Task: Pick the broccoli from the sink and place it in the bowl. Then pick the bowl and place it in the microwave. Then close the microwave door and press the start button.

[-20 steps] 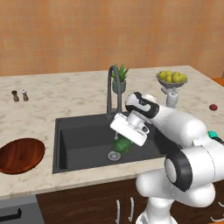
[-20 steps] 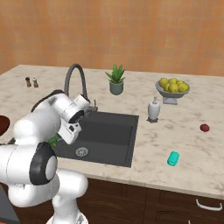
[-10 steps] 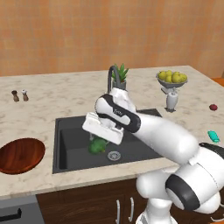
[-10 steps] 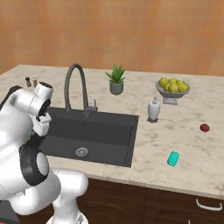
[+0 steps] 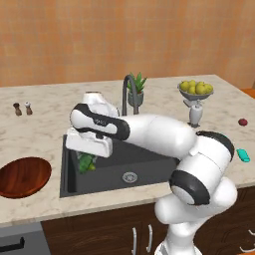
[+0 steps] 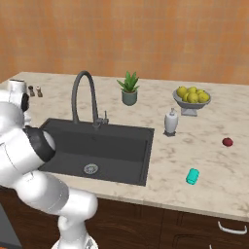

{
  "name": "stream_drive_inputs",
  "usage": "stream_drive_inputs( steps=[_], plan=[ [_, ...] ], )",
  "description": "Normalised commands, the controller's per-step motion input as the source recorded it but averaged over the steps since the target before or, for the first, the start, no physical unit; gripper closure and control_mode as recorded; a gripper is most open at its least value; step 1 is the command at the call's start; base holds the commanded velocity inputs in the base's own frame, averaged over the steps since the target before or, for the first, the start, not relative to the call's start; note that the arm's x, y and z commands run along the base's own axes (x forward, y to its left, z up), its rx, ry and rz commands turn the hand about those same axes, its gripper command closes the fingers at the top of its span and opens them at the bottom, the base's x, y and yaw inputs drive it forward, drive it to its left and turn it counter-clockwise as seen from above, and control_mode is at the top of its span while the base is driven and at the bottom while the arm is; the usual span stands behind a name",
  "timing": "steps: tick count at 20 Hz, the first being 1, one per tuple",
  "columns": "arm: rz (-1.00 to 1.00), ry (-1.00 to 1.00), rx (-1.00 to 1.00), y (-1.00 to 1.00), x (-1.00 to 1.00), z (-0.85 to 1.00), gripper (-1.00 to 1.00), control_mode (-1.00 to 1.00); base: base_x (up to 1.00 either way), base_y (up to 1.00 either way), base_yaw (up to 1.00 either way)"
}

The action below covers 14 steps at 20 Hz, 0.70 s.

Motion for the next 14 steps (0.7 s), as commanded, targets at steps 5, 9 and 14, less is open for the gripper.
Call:
stream_drive_inputs(
  steps=[5, 9, 14],
  plan=[
    [-0.08, 0.12, -0.22, 0.64, 0.35, 0.04, 1.00, -1.00, 0.00, 0.00, 0.00],
    [-0.01, -0.01, -0.06, 0.42, 0.08, -0.04, 1.00, -1.00, 0.00, 0.00, 0.00],
    [-0.09, 0.00, -0.10, 0.68, 0.18, 0.00, 1.00, -1.00, 0.00, 0.00, 0.00]
  ],
)
